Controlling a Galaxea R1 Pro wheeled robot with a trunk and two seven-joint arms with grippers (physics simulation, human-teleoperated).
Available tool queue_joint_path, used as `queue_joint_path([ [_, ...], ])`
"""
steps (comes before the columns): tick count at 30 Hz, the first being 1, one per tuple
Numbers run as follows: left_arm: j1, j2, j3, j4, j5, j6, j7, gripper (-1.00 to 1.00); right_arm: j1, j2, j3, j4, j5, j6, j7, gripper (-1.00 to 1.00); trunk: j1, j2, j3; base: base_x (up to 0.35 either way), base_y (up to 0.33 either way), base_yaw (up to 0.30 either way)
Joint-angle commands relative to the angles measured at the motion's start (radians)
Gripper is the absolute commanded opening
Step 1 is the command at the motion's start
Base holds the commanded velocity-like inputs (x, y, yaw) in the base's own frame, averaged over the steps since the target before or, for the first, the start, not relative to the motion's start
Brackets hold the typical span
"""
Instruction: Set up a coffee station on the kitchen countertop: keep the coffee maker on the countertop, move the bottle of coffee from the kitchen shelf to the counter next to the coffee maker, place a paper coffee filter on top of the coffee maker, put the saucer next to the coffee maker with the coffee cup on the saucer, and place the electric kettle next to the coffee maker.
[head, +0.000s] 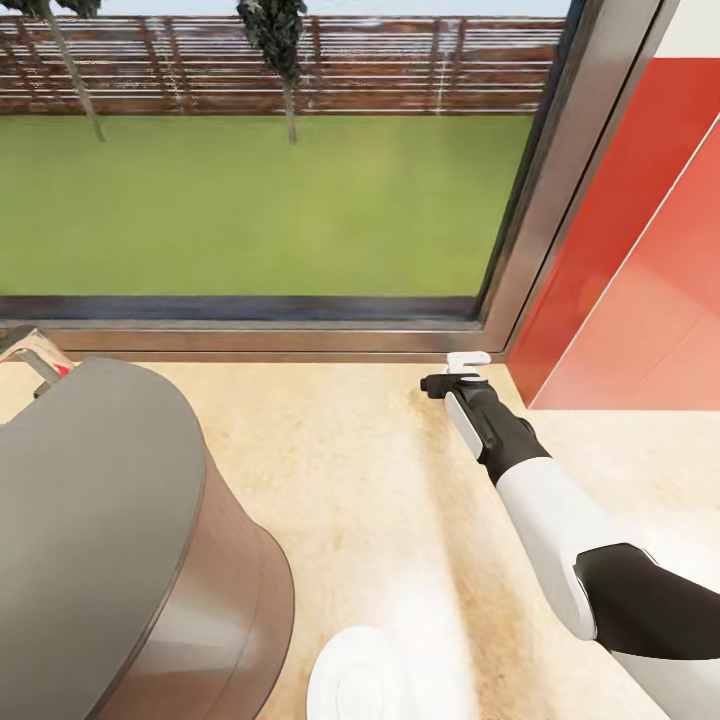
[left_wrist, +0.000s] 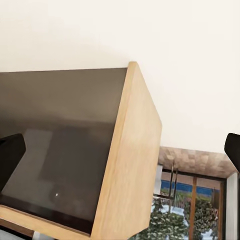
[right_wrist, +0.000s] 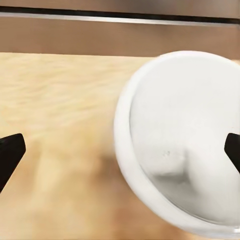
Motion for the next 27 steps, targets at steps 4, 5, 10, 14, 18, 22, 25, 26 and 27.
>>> queue_joint_path([
  [4,0.000,0.000,0.008,-0.001,-0.011,0.004,0.002,1.00,-0.001,-0.001,0.005,-0.001,-0.011,0.003,-0.009,1.00,0.001,-0.002,-0.006,0.000,0.000,0.000],
  [5,0.000,0.000,0.008,-0.001,-0.010,0.004,0.002,1.00,0.000,-0.001,0.005,-0.001,-0.011,0.003,-0.009,1.00,0.001,-0.002,-0.007,0.000,0.000,0.000],
  [10,0.000,0.000,0.008,-0.001,-0.010,0.003,0.002,1.00,-0.001,-0.001,0.005,-0.001,-0.010,0.003,-0.009,1.00,0.001,-0.002,-0.009,0.000,0.000,0.000],
  [14,0.000,0.000,0.008,-0.001,-0.011,0.003,0.002,1.00,-0.001,-0.001,0.004,-0.001,-0.011,0.003,-0.009,1.00,0.001,-0.002,-0.012,0.000,0.000,0.000],
  [18,0.000,0.000,0.008,-0.001,-0.011,0.003,0.002,1.00,0.000,-0.002,0.003,-0.002,-0.010,0.003,-0.009,1.00,0.001,-0.002,-0.013,0.000,0.000,0.000],
  [22,0.000,0.000,0.008,-0.001,-0.010,0.003,0.002,1.00,-0.001,-0.002,0.003,-0.002,-0.009,0.003,-0.009,-1.00,0.001,-0.002,-0.014,0.000,0.000,0.000],
  [25,0.000,0.000,0.008,-0.001,-0.011,0.003,0.002,1.00,-0.001,-0.003,0.002,-0.004,-0.009,0.003,-0.010,-1.00,0.001,-0.002,-0.014,0.000,0.000,0.000],
  [26,0.000,0.000,0.008,-0.001,-0.011,0.003,0.002,1.00,-0.001,-0.003,0.002,-0.005,-0.009,0.003,-0.010,-1.00,0.001,-0.002,-0.014,0.000,0.000,0.000],
  [27,0.000,0.000,0.008,-0.001,-0.011,0.003,0.002,1.00,-0.001,-0.004,0.002,-0.005,-0.009,0.003,-0.010,-1.00,0.001,-0.002,-0.014,0.000,0.000,0.000],
])
